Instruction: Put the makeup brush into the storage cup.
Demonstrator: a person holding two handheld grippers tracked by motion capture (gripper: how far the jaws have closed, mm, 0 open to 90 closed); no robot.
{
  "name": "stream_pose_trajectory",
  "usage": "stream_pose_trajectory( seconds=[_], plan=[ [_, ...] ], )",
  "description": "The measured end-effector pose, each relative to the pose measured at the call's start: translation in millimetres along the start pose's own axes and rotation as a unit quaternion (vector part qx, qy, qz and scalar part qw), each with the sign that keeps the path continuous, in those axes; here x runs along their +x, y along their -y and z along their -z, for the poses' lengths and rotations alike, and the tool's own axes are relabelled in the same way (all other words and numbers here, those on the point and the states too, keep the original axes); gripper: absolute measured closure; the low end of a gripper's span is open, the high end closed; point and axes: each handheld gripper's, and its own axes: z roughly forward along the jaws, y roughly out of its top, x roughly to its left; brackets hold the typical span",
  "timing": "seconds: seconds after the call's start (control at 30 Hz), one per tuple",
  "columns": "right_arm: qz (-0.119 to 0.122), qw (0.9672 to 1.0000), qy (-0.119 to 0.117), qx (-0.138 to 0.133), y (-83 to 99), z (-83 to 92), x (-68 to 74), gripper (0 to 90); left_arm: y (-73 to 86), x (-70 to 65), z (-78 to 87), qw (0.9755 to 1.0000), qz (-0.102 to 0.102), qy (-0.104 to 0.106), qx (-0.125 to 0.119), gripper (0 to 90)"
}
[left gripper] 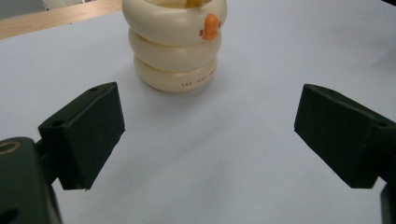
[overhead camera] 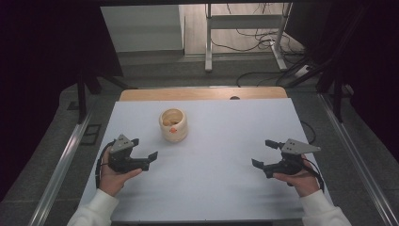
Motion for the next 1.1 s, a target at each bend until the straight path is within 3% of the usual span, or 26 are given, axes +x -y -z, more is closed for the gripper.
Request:
stream_pose_trajectory(
  seconds=[0.53,1.1],
  plan=[
    [-0.001,1.0,0.001,0.009,14.1,2.1,4.8,6.7,23.4,-1.3,6.3,0.9997,-0.002,-0.001,0.025,9.6],
    [-0.009,0.9997,0.019,0.009,24.9,12.2,12.0,6.7,45.9,-0.8,12.2,0.9985,-0.001,-0.008,0.055,10.8]
  ],
)
